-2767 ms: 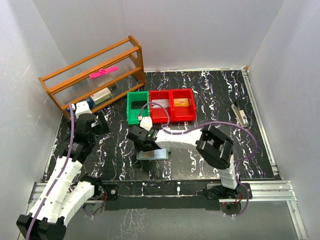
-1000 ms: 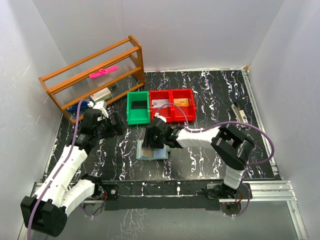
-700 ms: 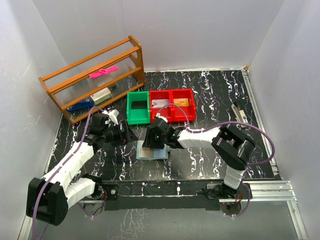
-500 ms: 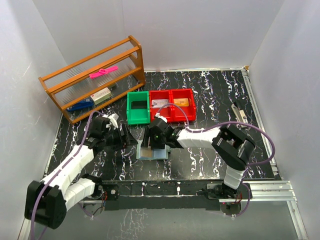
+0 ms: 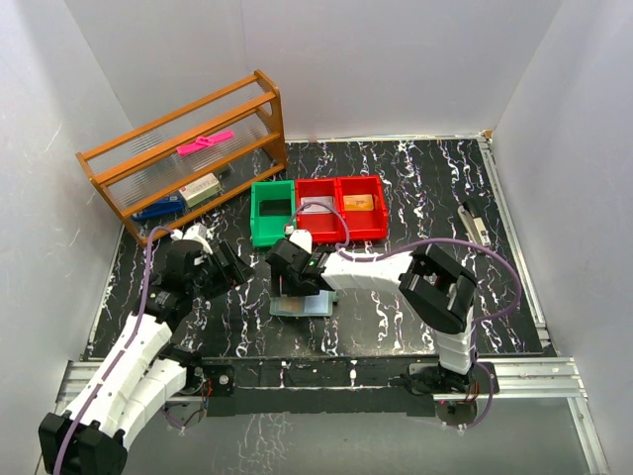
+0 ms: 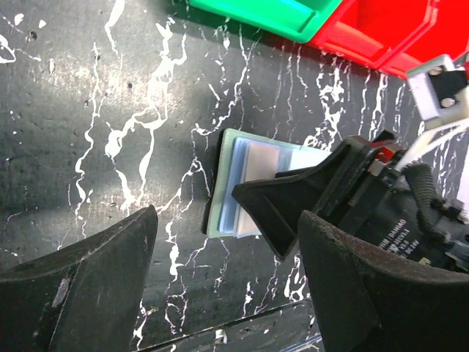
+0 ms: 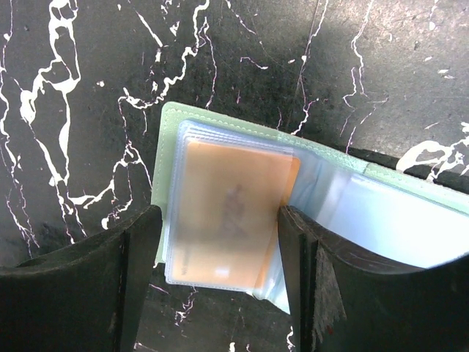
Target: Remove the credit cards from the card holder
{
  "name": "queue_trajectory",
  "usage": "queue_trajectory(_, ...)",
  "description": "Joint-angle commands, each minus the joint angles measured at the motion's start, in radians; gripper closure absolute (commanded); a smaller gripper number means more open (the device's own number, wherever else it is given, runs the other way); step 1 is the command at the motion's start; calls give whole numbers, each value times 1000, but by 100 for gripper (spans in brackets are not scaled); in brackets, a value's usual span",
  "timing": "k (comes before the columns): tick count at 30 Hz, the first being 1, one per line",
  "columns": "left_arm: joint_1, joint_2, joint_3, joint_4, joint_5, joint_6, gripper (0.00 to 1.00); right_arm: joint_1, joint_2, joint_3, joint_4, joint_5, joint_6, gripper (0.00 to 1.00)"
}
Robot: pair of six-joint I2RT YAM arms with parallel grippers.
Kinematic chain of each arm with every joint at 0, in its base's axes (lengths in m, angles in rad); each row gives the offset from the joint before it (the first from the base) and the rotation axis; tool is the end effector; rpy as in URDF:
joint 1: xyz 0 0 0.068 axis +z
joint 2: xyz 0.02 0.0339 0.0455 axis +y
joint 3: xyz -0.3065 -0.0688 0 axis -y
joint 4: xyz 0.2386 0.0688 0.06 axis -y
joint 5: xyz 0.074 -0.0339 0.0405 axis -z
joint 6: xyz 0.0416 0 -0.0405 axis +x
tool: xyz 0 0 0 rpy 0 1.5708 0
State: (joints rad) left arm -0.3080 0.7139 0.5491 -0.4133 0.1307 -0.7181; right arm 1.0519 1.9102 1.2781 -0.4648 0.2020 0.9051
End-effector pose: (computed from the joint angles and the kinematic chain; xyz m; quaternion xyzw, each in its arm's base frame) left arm 0.1223 -0.0446 0.2713 -0.1482 0.8654 -0.2833 0.3858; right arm 0.2068 0.3453 0.2078 -0.0473 0.9662 0.1390 0.2117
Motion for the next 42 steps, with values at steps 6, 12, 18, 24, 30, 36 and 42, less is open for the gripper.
queue_trajectory(6,-3,16,17,-9,-3,-17,23,0,34,-54,-38,7,31,44)
queue_trajectory(12,-3,48,20,6,44,3,23,-8,17,-83,4,-24,36,51)
queue_trajectory(18,-4,69,4,25,87,12,23,-18,-8,-104,16,-21,37,53)
queue_trajectory(24,-3,84,-18,89,192,28,23,-45,-64,-196,162,-128,19,56)
queue_trajectory(30,-3,167,-39,184,356,56,29,-81,-100,-273,269,-225,10,57)
queue_trajectory(36,-39,241,-79,267,415,42,45,-97,-114,-316,307,-250,25,57)
queue_trajectory(42,-111,319,-110,350,411,17,56,-99,-104,-312,293,-245,26,57)
